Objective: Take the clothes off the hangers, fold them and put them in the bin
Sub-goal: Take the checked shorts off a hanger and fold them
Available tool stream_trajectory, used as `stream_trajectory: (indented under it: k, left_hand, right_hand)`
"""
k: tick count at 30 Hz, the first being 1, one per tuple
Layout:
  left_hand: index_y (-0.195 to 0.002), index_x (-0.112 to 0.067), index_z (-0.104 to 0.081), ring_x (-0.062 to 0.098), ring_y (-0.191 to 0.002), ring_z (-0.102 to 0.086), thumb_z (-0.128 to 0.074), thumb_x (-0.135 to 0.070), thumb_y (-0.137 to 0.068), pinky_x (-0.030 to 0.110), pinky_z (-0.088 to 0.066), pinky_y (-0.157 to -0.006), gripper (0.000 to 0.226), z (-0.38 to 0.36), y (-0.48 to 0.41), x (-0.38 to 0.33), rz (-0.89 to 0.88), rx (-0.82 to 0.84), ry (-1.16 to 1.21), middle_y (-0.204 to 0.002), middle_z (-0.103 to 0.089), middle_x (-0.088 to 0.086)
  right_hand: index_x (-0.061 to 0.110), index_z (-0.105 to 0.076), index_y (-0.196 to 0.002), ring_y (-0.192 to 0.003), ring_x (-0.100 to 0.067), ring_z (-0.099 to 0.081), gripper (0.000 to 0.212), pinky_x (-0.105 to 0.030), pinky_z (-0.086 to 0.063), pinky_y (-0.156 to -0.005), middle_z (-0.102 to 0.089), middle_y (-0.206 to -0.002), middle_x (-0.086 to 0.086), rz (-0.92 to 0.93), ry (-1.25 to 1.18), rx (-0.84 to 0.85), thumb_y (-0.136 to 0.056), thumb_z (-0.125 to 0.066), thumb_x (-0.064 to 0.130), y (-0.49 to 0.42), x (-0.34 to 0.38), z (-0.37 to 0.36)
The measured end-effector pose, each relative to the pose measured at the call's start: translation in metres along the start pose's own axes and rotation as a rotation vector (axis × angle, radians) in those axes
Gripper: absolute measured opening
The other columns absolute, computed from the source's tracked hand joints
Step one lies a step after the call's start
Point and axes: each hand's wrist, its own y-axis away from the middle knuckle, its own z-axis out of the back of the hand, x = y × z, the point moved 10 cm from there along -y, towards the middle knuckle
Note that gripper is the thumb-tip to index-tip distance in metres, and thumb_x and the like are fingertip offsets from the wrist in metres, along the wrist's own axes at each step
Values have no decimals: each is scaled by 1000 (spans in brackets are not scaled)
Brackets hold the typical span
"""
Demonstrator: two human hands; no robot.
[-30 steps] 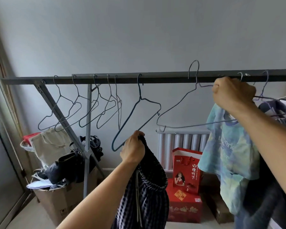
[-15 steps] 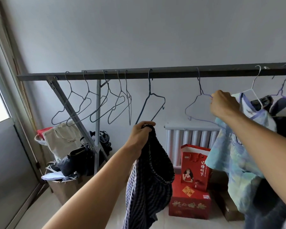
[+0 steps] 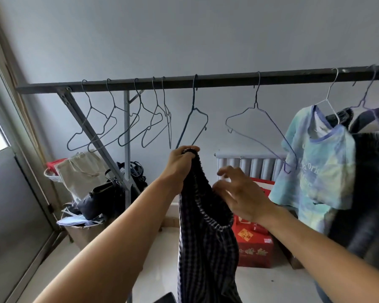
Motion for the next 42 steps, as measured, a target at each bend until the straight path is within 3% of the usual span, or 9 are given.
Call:
stream_trajectory:
  k: [6, 9, 14, 18, 21, 25, 28, 37, 42]
  left_hand:
    - [-102, -11, -68, 15, -72, -53, -41, 2, -97, 24, -47, -65, 31, 10, 10, 4, 12, -22, 34, -81, -57, 5]
    - [-98, -14, -68, 15, -74, -55, -42, 1, -97, 24, -47, -66, 30, 16, 15, 1, 2, -14, 36, -83, -59, 5]
    - [-102, -16, -69, 14, -70, -59, -45, 0, -96, 19, -52, -57, 29, 46, 26, -5, -14, 32, -103, -85, -63, 6]
    - [-97, -20, -72, 16, -79, -62, -50, -5, -95, 24, -55, -68, 27, 74, 29, -2, 19, 31, -189, -90, -67, 5]
    - [-93, -23, -74, 18, -87, -66, -61, -14, -92, 28, -55, -76, 16, 90, 30, -1, 38, 72, -233, -91, -72, 5]
    - [-104, -22, -74, 19, -94, -71, -80, -44, -75, 30, -55, -84, 36, 96, 40, 4, 35, 306, -411, -101, -75, 4]
    - [-105, -22, -74, 23, -92, -72, -85, -38, -69, 30, -57, -81, 41, 99, 48, 9, 32, 415, -478, -99, -75, 9]
    - [-89, -3, -75, 25, -72, -71, -76, -36, -81, 35, -61, -74, 34, 114, 50, 34, 133, 73, -289, -86, -76, 14]
    - [-75, -5, -70, 25, -62, -66, -70, -38, -86, 42, -59, -72, 34, 115, 52, 60, 193, -166, -225, -68, -68, 11]
  right_hand:
    - [24, -37, -114, -80, -19, -62, 27, -38, -52, -72, -45, -98, 11, -247, -221, 164, -95, -54, 34, 28, 3, -26]
    - [18, -44, -102, -69, -25, -56, 10, -40, -48, -60, -45, -95, 2, -160, -245, 144, -94, -45, 11, 29, 17, -30]
    - [23, -56, -72, -80, -11, -52, 35, -20, -38, -67, -50, -90, 1, -250, -318, 241, -88, -43, -5, 24, -8, -27]
    - [13, -57, -67, -77, -13, -51, 30, -28, -40, -75, -50, -84, 0, -369, -523, 351, -90, -44, 27, 21, -25, -13]
    - [5, -54, -71, -79, -18, -51, 50, -35, -43, -79, -51, -85, 0, -345, -578, 336, -89, -55, 52, 14, -30, 3]
    - [3, -61, -69, -88, -37, -57, 39, -42, -45, -86, -59, -92, -20, -319, -666, 176, -85, -70, 38, 1, -37, 26]
    - [6, -58, -64, -64, -25, -45, 35, -35, -38, -70, -49, -68, -16, -367, -802, 123, -85, -71, 31, 1, -40, 29]
    - [12, -46, -60, -51, -16, -34, 35, -26, -29, -52, -36, -55, -5, -606, -1048, -74, -84, -71, 14, 2, -42, 9]
    - [13, -48, -61, -39, -8, -49, 35, -17, -39, -42, -51, -42, 9, -745, -1026, -157, -78, -79, 13, 7, -30, -10]
